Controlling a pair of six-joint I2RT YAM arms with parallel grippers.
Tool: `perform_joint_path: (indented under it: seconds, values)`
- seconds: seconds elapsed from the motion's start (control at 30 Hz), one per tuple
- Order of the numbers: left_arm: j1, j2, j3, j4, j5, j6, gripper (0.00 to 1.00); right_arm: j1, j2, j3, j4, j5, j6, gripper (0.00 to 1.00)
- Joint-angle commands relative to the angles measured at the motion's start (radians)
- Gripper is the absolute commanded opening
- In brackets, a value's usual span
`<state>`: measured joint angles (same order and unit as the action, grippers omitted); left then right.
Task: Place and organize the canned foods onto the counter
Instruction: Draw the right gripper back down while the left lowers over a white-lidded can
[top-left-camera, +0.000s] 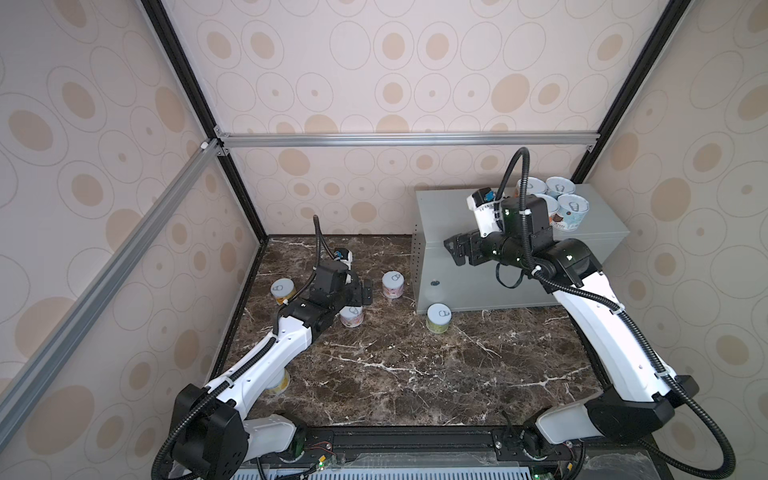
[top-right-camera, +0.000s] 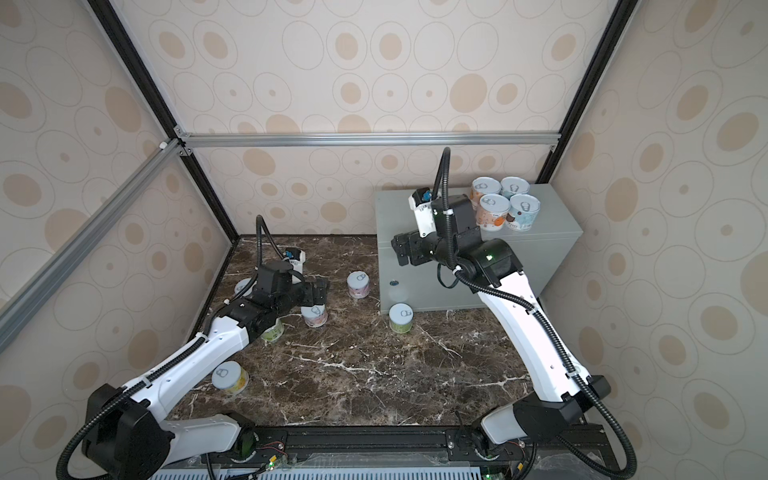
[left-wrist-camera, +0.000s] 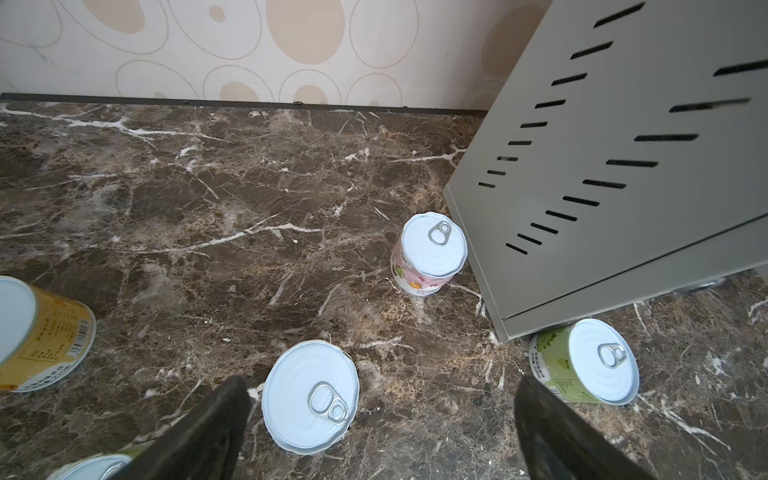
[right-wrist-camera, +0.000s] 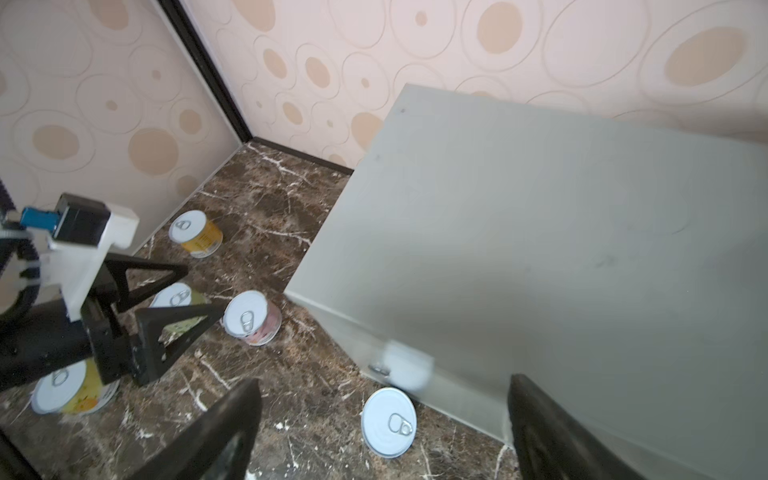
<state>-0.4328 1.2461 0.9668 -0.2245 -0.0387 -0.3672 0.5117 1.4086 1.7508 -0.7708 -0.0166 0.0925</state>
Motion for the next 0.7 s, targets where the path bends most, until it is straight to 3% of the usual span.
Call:
perform_joint_path:
  seconds: [0.0, 0.37, 0.67]
  values:
    - [0.005, -0.028, -0.025, -0.014, -0.029, -0.019, 0.99, 0.013, -0.067, -0.118, 0.156, -0.067, 0.042, 0.97]
    - [0.005, -0.002, -0.13, 0.057, -0.059, -0.063, 0.99, 0.169, -0.19, -0.44, 0.362, -0.116, 0.062, 0.98]
    - [0.004, 0.075, -0.182, 0.136, -0.116, -0.083, 0.99, 0.226, -0.301, -0.713, 0.581, -0.199, 0.142, 0.98]
